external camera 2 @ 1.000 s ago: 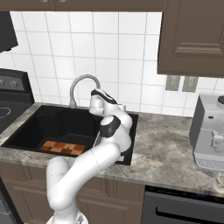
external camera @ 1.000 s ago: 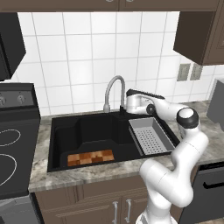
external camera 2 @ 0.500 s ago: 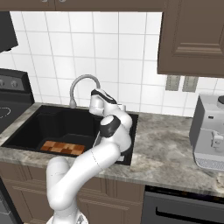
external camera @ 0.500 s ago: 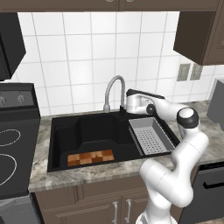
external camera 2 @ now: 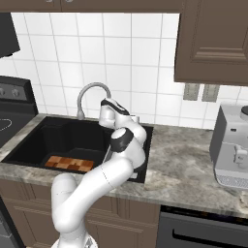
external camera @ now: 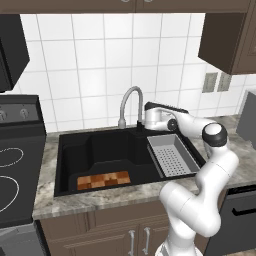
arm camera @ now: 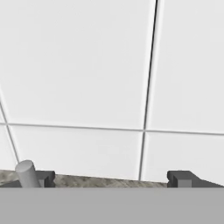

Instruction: Turn on the sink faucet with hot water and rinse the cutting board for ten seconds, then turn off the faucet. Push the cutting board to reach the water if necessary.

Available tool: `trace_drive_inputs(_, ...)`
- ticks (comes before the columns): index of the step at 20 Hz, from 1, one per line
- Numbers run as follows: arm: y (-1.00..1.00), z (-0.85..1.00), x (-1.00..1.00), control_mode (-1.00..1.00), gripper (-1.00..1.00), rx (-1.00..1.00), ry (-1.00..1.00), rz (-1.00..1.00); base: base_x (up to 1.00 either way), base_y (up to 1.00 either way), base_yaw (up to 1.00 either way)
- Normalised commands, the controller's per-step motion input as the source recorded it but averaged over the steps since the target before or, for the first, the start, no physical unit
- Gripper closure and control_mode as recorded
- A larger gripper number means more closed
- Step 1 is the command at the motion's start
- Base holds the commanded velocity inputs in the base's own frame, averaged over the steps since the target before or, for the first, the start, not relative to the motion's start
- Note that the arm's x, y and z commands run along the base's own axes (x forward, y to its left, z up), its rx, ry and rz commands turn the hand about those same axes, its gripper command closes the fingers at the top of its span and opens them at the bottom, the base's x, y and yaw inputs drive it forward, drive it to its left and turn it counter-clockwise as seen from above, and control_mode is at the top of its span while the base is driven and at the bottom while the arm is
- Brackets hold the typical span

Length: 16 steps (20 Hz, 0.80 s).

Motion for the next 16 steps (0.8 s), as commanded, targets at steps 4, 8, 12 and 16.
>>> trace_drive_inputs(4, -0.14, 0.00, -0.20, -1.00, -1.00, 0.00, 0.00, 0.00, 0.00, 0.00, 0.00)
trace_drive_inputs(8, -0.13, 0.00, -0.22, -1.00, -1.00, 0.00, 0.00, 0.00, 0.00, 0.00, 0.00)
trace_drive_inputs(12, -0.11, 0.00, -0.29, -1.00, -1.00, 0.00, 0.01, 0.00, 0.00, 0.00, 0.00)
trace_drive_inputs(16, -0.11, 0.00, -0.31, -1.00, -1.00, 0.00, 0.02, 0.00, 0.00, 0.00, 0.00)
